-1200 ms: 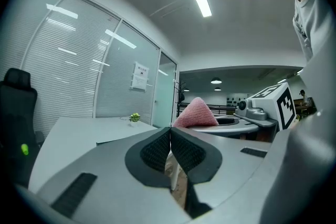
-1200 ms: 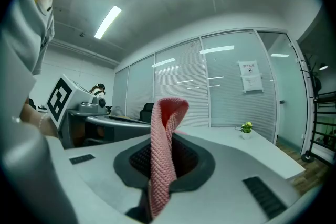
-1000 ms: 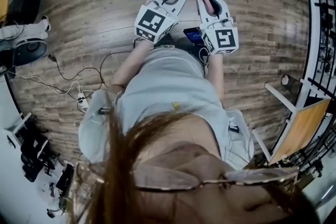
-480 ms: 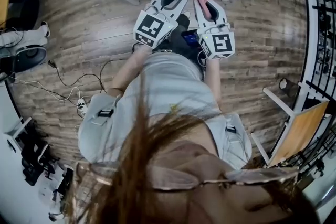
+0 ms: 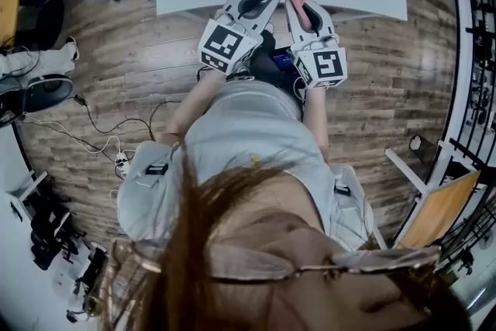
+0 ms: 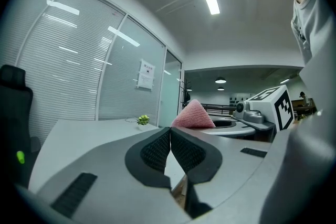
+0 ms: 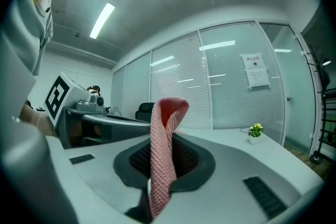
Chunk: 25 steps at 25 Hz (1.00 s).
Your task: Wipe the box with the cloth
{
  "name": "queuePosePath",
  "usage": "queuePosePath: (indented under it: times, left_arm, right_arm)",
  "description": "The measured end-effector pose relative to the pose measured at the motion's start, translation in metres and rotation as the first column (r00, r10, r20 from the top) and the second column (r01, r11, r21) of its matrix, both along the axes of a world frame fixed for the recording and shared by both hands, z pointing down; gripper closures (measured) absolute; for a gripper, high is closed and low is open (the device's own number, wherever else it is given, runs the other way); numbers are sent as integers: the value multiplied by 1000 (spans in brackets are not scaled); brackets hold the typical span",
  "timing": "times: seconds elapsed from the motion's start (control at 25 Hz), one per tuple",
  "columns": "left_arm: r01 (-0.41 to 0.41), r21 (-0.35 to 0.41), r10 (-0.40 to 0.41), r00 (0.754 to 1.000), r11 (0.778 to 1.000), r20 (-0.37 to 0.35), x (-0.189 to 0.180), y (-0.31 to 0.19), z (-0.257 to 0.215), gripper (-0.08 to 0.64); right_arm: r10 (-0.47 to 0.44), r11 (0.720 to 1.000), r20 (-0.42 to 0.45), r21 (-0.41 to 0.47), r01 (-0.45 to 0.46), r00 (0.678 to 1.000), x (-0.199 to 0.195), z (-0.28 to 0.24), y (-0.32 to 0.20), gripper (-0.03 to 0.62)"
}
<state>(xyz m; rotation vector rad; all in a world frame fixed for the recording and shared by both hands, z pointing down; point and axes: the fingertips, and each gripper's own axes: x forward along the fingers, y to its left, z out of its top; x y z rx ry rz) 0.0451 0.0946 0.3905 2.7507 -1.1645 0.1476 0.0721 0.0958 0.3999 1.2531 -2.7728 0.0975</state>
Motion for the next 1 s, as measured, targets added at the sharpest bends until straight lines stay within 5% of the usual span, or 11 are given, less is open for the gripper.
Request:
queuePosePath:
  times: [1.0]
  left_arm:
    - [67,-53,-69,997,996,-25,18,-158,15,528]
  right_arm:
    - [-50,998,-53,-50,48,997,34,11,-159,554]
